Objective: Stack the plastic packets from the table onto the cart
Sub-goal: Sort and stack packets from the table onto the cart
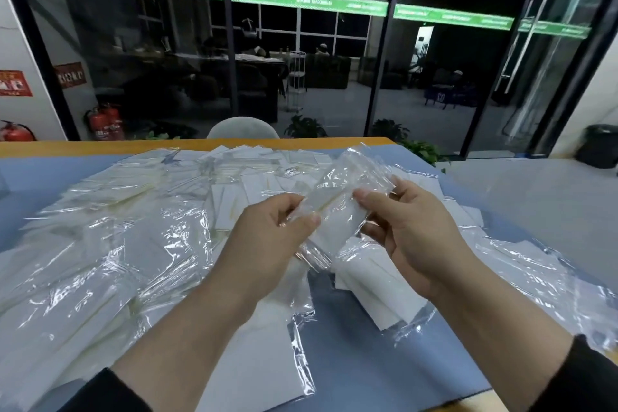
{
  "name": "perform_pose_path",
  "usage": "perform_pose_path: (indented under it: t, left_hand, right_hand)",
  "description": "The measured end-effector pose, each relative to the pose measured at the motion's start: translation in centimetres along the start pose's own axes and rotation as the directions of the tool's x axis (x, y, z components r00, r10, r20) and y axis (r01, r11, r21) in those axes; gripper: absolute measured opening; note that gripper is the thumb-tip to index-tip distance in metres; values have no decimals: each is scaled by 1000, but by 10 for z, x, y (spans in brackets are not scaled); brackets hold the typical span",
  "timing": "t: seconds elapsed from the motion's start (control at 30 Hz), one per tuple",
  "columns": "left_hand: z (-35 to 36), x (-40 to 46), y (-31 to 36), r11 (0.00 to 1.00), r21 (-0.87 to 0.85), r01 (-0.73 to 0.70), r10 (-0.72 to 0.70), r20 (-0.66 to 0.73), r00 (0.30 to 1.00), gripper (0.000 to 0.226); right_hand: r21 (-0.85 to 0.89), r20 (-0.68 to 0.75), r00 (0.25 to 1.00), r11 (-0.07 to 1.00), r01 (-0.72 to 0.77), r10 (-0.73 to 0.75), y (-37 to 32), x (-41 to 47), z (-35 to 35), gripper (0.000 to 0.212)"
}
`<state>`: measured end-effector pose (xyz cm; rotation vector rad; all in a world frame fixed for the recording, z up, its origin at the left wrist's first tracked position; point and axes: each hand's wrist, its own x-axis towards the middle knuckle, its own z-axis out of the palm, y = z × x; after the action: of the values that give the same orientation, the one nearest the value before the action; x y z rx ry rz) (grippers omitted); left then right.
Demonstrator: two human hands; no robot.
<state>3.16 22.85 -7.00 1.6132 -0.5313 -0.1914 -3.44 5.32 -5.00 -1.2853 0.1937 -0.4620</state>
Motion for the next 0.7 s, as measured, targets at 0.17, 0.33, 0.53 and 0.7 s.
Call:
perform_pose_path:
  t: [0.17, 0.33, 0.53, 0.7]
  left_hand:
    - [21, -9, 17, 992, -126, 20, -20, -5, 1000, 12]
    - [71, -19, 52, 996, -95, 3, 6, 90, 996, 12]
    - [194, -31, 97, 997, -41, -69, 78, 305, 949, 21]
    - [305, -50, 110, 988, -75, -136, 154, 396, 905, 20]
  right_hand:
    - [102, -5, 1000, 995, -6, 7, -4, -28, -11, 37]
    - [34, -106, 991, 996, 82, -78, -33, -64, -44, 22]
    - [-70, -321, 933, 987, 148, -163, -86, -102, -151, 20]
    - [-116, -464, 867, 983, 145, -183, -127, -148, -245, 18]
